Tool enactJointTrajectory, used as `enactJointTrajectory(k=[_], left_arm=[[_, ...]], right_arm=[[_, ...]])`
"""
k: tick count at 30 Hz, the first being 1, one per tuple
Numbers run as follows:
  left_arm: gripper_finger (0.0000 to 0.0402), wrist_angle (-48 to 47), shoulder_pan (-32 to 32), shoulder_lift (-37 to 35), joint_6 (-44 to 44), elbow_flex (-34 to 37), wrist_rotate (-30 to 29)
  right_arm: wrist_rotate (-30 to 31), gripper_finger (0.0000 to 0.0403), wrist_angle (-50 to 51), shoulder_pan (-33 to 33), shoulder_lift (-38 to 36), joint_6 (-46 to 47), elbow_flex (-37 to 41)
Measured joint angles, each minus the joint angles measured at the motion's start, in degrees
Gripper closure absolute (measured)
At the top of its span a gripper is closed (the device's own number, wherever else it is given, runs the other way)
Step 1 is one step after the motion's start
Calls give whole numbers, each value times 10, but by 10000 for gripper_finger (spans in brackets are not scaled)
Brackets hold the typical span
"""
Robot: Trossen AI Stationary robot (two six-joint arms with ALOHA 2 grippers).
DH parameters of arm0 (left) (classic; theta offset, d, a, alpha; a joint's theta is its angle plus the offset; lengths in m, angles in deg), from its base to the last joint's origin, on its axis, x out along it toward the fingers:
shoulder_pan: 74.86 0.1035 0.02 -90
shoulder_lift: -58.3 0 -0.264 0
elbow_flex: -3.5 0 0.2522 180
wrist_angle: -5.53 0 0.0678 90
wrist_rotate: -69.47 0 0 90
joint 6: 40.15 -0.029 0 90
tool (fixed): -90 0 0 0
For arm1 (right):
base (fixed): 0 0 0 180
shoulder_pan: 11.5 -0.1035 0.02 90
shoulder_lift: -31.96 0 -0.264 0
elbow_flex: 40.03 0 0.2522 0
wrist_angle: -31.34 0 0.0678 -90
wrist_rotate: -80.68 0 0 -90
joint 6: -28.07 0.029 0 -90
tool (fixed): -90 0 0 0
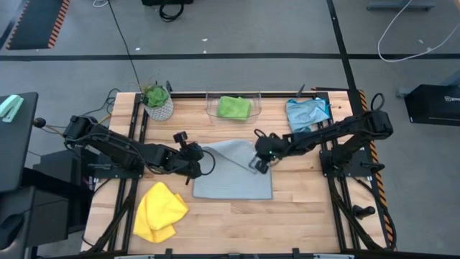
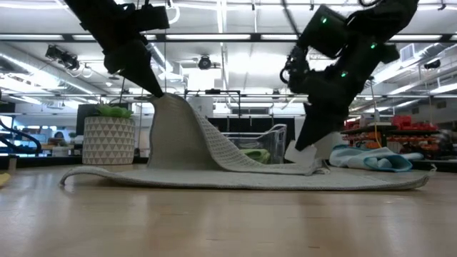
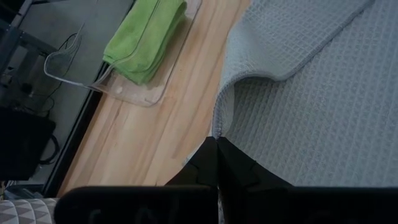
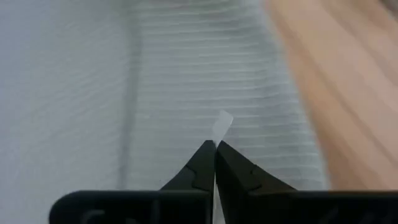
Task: Fold microfiber towels
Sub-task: Fold the gray microfiber cloth
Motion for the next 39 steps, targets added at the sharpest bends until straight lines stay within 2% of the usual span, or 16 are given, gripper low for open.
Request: enactJointTrajectory(k=[7, 11, 15, 19, 22, 24, 27, 31, 35, 39], left_arm=[[398, 0, 0, 0, 4, 0, 0], [395, 1, 0, 0, 5, 0, 0], [398, 1, 0, 0, 5, 0, 0], [395, 2, 0, 0, 4, 0, 0], [398, 1, 0, 0, 4, 0, 0], [398, 1, 0, 0, 3, 0, 2], [395, 3, 0, 0, 1, 0, 4], [398, 7, 0, 0, 1, 0, 4], [395, 6, 0, 0, 1, 0, 18], [397, 4, 0, 0, 1, 0, 27]], right_arm=[[-1, 372, 6, -101, -8, -110, 0], [-2, 349, 15, -167, -3, -159, 0], [-2, 292, 21, -204, -4, -129, 0], [-1, 214, 34, -212, -10, -72, -8], [5, 166, 41, -212, -12, -74, -29], [29, 150, 40, -207, -10, -94, -40], [46, 152, 37, -183, 7, -131, -61], [38, 191, 47, -153, 52, -163, -98], [17, 225, 90, -156, 105, -211, -125], [18, 233, 105, -155, 137, -233, -143]])
